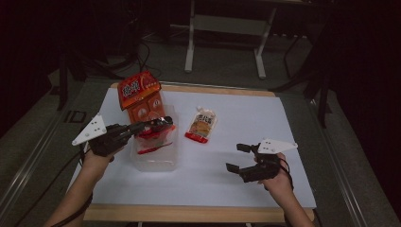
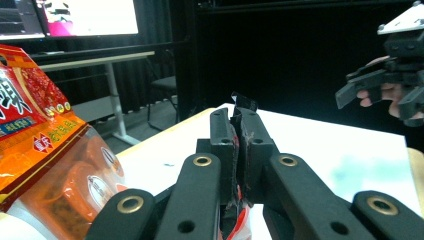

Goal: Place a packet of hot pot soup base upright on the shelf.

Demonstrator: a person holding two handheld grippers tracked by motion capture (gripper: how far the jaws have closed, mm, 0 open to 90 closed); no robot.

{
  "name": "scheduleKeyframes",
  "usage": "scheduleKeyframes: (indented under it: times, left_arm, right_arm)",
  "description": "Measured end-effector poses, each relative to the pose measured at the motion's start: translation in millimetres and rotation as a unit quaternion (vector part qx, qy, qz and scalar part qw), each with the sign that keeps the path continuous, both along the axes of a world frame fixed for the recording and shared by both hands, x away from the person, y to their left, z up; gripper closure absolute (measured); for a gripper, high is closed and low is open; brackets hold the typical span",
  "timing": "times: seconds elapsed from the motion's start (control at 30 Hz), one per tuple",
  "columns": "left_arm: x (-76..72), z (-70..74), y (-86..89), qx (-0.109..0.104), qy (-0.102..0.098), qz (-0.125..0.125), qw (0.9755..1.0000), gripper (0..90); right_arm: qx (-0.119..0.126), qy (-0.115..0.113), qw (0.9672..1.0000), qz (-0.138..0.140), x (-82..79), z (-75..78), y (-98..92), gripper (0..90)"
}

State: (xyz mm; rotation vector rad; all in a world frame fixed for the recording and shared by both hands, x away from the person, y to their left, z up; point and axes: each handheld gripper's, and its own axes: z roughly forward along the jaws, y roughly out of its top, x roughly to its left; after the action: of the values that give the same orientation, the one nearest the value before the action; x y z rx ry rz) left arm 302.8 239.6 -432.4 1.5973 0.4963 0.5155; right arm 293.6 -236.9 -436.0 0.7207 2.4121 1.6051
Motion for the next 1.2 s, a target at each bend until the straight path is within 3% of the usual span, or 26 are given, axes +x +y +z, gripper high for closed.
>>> scheduleKeyframes:
  times: [0.43,0.63,1.2]
  left_arm:
    - [-9.7,-1.0,5.8,0.004,-0.002,-0.041,0.9991,87.3]
    - [-11.3,-3.1,8.4,-0.006,-0.001,-0.054,0.9985,87.4]
    - [-14.9,-3.8,11.0,-0.003,-0.009,-0.068,0.9977,87.2]
  right_arm:
    - [0.013,0.005,0.9999,-0.003,1.2,3.6,-1.6,14.3]
    - [0.015,0.008,0.9998,-0.005,2.3,2.0,-2.6,14.4]
    - [0.017,0.015,0.9997,-0.005,3.9,-0.3,-1.5,14.5]
